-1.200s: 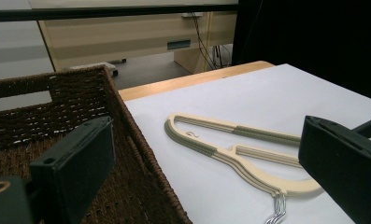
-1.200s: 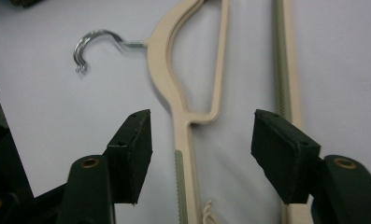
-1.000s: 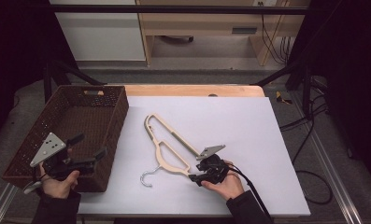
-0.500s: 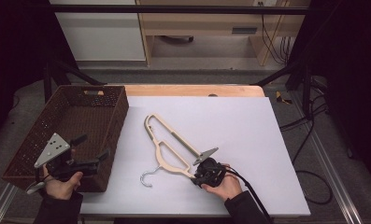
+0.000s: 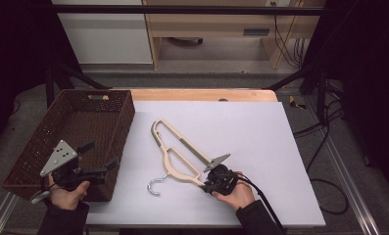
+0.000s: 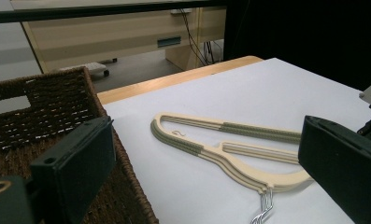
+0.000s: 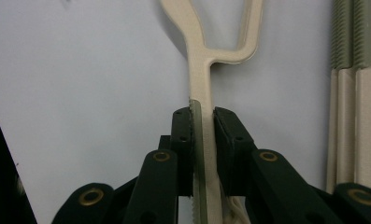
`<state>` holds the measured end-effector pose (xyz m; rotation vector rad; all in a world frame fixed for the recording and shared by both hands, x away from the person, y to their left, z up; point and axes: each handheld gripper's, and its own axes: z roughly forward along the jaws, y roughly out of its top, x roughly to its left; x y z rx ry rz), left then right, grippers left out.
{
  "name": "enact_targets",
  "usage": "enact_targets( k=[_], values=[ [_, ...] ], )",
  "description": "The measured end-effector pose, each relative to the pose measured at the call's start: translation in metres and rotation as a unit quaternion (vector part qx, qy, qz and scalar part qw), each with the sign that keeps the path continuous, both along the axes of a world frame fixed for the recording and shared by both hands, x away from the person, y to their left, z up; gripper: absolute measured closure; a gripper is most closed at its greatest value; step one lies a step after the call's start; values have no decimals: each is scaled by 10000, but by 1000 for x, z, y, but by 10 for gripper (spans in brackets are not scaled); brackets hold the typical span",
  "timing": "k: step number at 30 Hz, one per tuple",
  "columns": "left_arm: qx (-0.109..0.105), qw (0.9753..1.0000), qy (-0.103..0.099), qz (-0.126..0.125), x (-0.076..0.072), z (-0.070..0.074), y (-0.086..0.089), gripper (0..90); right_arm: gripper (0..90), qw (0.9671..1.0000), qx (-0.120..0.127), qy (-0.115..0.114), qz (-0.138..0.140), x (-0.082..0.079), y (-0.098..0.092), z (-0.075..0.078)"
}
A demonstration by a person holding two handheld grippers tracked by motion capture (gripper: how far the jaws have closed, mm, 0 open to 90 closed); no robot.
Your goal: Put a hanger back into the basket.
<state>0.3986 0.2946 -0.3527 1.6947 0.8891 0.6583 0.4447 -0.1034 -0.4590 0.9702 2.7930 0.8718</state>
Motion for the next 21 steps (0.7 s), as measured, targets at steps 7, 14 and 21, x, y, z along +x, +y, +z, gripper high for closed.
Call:
enact_targets(
  k=[7,14,21],
  values=[
    [31,10000,9,-51,-1,0,-4,40,786,9998,172,64,-73,0,-1,3],
    [120,9997,16,-191,-2,-2,-14,40,796,9990,437,-14,-87,0,-4,9],
    [180,9989,91,-412,-2,-7,-30,43,799,9974,695,-52,-180,-1,-9,16]
  ],
)
